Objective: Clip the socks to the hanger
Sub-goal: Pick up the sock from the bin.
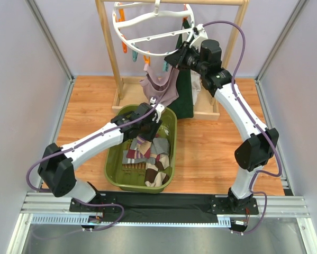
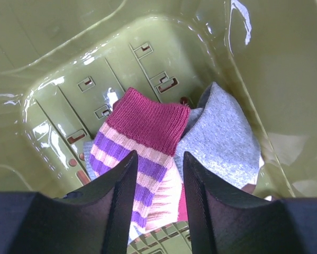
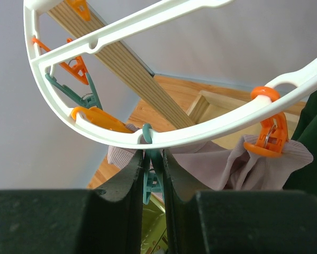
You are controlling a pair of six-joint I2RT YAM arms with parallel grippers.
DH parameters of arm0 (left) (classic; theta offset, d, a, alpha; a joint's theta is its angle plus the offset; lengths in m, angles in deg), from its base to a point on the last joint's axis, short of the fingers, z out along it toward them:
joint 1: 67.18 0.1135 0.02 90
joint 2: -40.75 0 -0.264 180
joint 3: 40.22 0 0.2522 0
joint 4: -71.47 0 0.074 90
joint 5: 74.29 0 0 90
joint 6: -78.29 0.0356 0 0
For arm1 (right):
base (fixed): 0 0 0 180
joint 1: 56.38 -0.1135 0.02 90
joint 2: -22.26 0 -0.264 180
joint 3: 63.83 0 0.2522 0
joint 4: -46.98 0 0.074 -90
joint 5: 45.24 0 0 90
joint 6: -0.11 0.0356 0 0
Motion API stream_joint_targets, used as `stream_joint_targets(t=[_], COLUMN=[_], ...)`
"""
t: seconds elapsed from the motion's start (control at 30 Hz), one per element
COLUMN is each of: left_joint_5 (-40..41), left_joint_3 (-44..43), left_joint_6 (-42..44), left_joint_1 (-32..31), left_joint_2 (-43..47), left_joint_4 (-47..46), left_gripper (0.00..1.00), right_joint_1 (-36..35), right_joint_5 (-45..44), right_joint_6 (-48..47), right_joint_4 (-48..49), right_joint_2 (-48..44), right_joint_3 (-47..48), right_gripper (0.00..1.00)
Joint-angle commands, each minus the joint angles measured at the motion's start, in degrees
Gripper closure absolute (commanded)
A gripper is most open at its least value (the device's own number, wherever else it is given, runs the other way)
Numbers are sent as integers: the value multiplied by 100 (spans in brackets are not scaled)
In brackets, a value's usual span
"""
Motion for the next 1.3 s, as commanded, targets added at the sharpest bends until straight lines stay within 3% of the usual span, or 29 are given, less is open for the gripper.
stream_joint_targets(t=[0.0, 0.43, 0.63, 0.77, 0.87, 0.97, 1.17, 1.27], left_joint_5=[44, 158, 394, 509, 326, -183, -2037, -3196], left_joint_3=[-30, -224, -206, -154, -83, 162, 181, 460], left_joint_6=[-62, -9, -36, -18, -115, -237, -624, -1227], left_joint_1=[-22, -22, -22, -14, 13, 179, 759, 1486], left_joint_2=[-65, -452, -409, -119, 337, 935, 1569, 1630], left_joint_4=[-40, 126, 48, -93, -338, -804, -1446, -2513], left_gripper=[53, 58, 78, 100, 100, 100, 100, 100], right_joint_1=[79, 70, 79, 70, 70, 70, 70, 70], right_joint_5=[28, 28, 54, 89, 90, 125, 300, 406], right_joint_6=[64, 63, 55, 37, -24, -42, 63, 203], right_joint_4=[60, 51, 51, 7, -37, -54, 7, 121], right_joint_2=[-247, -273, -282, -299, -326, -352, -396, -422], right_joint_3=[-15, 20, 11, 29, 64, 55, 64, 38], right_gripper=[100, 100, 100, 100, 100, 100, 100, 100])
